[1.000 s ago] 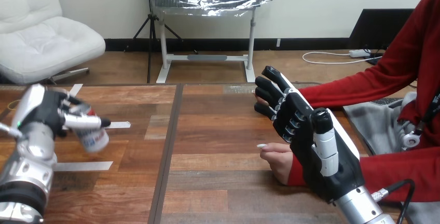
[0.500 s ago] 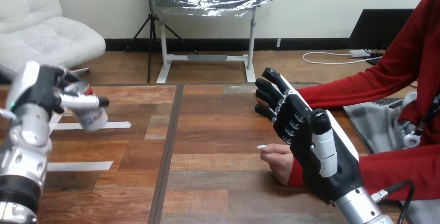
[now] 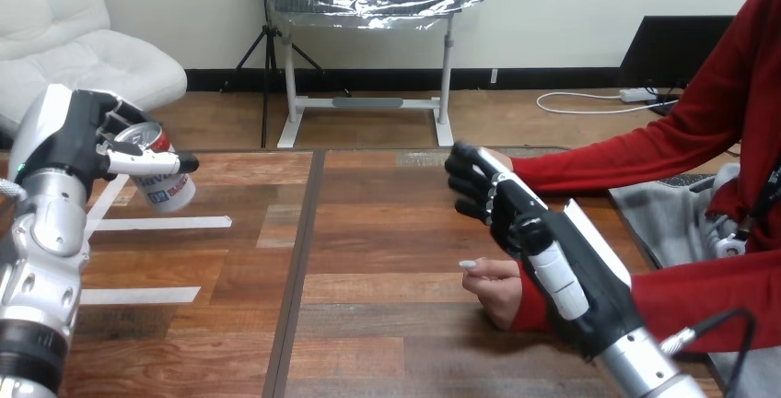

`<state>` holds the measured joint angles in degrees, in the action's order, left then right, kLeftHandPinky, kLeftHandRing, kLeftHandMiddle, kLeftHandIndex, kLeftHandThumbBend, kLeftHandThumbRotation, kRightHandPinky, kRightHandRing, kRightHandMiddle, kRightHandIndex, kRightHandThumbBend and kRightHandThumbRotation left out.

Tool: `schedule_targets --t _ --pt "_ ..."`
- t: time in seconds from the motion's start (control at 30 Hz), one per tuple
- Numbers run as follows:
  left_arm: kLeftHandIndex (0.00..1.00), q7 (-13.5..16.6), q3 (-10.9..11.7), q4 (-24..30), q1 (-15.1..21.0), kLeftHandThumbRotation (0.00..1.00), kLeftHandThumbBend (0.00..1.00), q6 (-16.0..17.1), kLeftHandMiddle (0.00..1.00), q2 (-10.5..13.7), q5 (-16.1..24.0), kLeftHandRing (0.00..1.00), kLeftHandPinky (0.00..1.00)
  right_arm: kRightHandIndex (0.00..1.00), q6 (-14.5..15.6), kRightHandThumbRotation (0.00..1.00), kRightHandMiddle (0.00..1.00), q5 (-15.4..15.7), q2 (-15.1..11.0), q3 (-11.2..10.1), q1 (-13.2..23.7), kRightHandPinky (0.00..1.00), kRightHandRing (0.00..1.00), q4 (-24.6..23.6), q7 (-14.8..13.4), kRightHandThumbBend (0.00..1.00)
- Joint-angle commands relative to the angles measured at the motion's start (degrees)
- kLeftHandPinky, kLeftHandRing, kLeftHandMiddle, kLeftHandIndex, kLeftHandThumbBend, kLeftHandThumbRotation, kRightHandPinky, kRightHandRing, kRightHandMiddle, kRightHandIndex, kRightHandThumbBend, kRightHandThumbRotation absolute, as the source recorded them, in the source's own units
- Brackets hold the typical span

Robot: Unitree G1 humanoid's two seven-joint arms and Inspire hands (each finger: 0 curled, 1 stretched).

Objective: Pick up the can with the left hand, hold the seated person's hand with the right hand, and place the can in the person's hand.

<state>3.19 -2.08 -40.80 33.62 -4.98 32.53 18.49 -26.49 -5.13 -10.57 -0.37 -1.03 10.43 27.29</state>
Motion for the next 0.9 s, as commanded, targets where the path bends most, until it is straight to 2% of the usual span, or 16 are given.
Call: schedule_targets --t 0.0,0.07,0.13,0.3,0.5,0.63,0.87 --pt "0.48 -0.52 0.56 7.17 0.83 0.0 0.81 -0.79 0.46 1.81 0.85 0.42 0.38 0.9 -4.21 1.0 0.92 3.93 -3.97 -2.49 9.29 0.85 0.92 4.05 -3.17 0.91" --pt "0.48 -0.73 0.59 8.58 0.49 0.0 0.81 -1.34 0.46 1.75 0.92 0.42 0.39 0.9 -6.04 1.0 0.91 7.57 -5.97 -2.51 11.05 0.84 0.91 5.9 -5.06 0.91" --pt "0.48 -0.82 0.72 9.64 0.13 0.0 0.82 -1.26 0.46 1.68 0.81 0.42 0.39 0.89 -6.56 1.0 0.91 9.53 -7.29 -2.5 12.55 0.83 0.9 7.31 -6.12 0.91" --pt "0.48 -0.93 0.91 11.72 -0.38 0.0 0.82 -1.99 0.45 1.32 0.76 0.42 0.39 0.89 -7.08 1.0 0.9 11.43 -9.66 -2.17 15.9 0.81 0.88 10.83 -7.09 0.96" --pt "0.47 -1.34 1.1 14.05 -0.88 0.0 0.81 -3.29 0.45 0.89 0.55 0.41 0.38 0.9 -7.41 1.0 0.91 17.78 -14.11 -0.56 20.28 0.8 0.89 15.09 -9.35 0.97" --pt "0.47 -1.62 1.07 15.97 -1.45 0.0 0.81 -3.97 0.45 0.77 0.6 0.41 0.38 0.92 -9.04 1.0 0.92 23.07 -17.21 1.02 23.92 0.8 0.9 19.69 -11.58 0.93" --pt "0.47 -1.36 1.0 16.85 -2.07 0.0 0.82 -3.61 0.46 0.67 0.81 0.42 0.39 0.93 -9.69 1.0 0.94 26.95 -19.96 2.62 28.84 0.79 0.92 26.65 -12.57 0.92"
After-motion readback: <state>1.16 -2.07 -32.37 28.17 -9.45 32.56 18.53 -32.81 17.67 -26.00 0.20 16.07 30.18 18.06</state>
